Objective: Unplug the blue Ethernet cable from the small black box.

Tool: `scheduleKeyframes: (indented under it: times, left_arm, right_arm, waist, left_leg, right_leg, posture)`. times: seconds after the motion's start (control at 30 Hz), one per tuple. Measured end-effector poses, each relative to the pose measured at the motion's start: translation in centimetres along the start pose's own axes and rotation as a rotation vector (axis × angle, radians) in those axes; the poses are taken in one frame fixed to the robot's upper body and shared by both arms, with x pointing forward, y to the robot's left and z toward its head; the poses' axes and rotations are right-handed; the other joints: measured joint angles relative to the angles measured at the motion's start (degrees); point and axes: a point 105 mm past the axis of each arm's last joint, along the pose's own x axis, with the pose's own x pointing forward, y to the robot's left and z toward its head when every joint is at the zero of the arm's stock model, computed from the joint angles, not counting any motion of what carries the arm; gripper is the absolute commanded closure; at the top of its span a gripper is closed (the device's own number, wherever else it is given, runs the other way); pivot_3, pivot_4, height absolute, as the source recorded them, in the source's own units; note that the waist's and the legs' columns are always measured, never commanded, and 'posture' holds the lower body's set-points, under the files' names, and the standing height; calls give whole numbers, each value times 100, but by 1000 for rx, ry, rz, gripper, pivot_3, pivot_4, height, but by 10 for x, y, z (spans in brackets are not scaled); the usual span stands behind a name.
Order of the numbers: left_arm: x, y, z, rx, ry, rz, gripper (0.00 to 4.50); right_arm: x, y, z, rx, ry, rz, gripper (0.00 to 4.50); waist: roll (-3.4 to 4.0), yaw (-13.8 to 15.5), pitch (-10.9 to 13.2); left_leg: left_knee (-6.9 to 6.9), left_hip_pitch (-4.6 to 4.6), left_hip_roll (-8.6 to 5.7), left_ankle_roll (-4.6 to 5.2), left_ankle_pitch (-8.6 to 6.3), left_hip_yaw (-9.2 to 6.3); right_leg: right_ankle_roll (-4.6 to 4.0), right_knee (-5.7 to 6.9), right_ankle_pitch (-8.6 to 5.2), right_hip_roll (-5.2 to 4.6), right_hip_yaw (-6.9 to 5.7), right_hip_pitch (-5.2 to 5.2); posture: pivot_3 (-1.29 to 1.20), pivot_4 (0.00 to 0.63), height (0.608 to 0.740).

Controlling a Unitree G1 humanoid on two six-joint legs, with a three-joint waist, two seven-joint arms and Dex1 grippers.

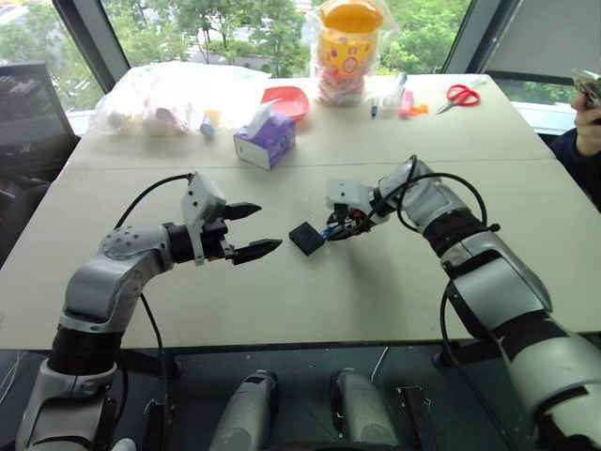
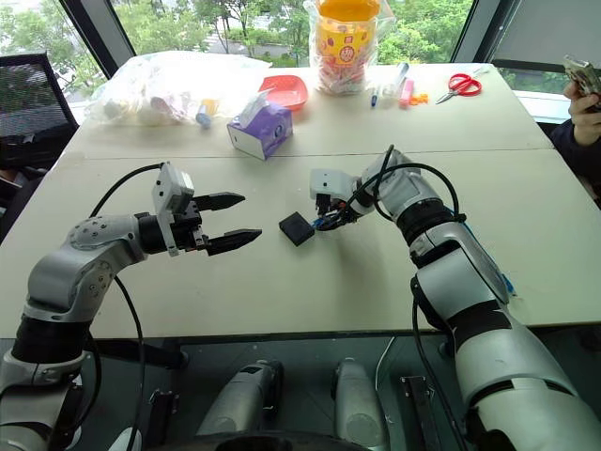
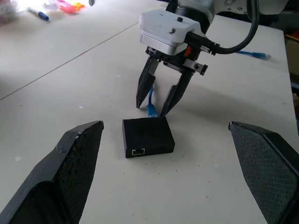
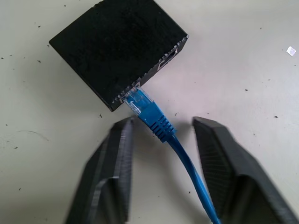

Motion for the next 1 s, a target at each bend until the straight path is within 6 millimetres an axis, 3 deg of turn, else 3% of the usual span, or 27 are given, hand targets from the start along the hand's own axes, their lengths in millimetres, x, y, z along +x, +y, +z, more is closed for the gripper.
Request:
scheduleKeyframes:
  times: [0.03, 0.27, 0.4, 0.5, 0.67, 0.83, 1.0]
  left_arm:
    - [0, 0, 0, 0, 0, 0, 0]
    - [3, 8, 0, -22, -8, 7, 0]
    - [9, 22, 16, -30, -48, 19, 0]
    - [18, 25, 26, -82, -83, -9, 0]
    - [26, 29, 51, -190, -144, -83, 0]
    - [28, 22, 57, -248, -144, -183, 0]
    - [30, 12, 50, -276, -102, -265, 0]
  right_arm:
    - [0, 0, 0, -1, 2, 4, 4463]
    - [-7, 8, 2, -39, -63, -49, 4463]
    - [-50, 2, 17, -230, -190, -397, 4463]
    - [-73, 15, 30, -308, -274, -556, 4463]
    - [-68, 51, 32, -392, -293, -644, 4463]
    - [-84, 59, 62, -503, -340, -754, 4463]
    - [-84, 59, 64, -522, -326, -777, 4463]
  waist:
    - [0, 0, 0]
    - [1, 41, 1]
    - [1, 71, 1]
    - [-1, 48, 0]
    - [-1, 7, 1]
    - [-2, 24, 0]
    - [-3, 55, 0]
  left_leg:
    - [0, 2, 1, -1, 1, 0]
    - [-2, -3, 2, -2, 1, -7]
    - [2, -27, -2, -4, 2, -8]
    - [0, -25, 1, -4, 2, -9]
    - [6, -21, 5, -2, 2, 0]
    - [7, -7, 9, -2, 3, 1]
    - [7, -10, 10, -2, 3, -1]
  right_leg:
    - [-1, 2, 0, 1, 1, 0]
    - [-1, 9, 1, 4, 1, -7]
    - [1, 1, 1, 0, 1, -20]
    - [1, 0, 1, 1, 0, -19]
    - [1, 5, 0, 4, 2, -18]
    - [-18, 6, -9, 4, 3, -5]
    - [-19, 1, -9, 1, 3, -4]
  posture:
    - [0, 150, 740]
    - [0, 150, 740]
    - [0, 150, 740]
    - [0, 150, 740]
    - [0, 150, 740]
    - [0, 150, 740]
    - [0, 150, 740]
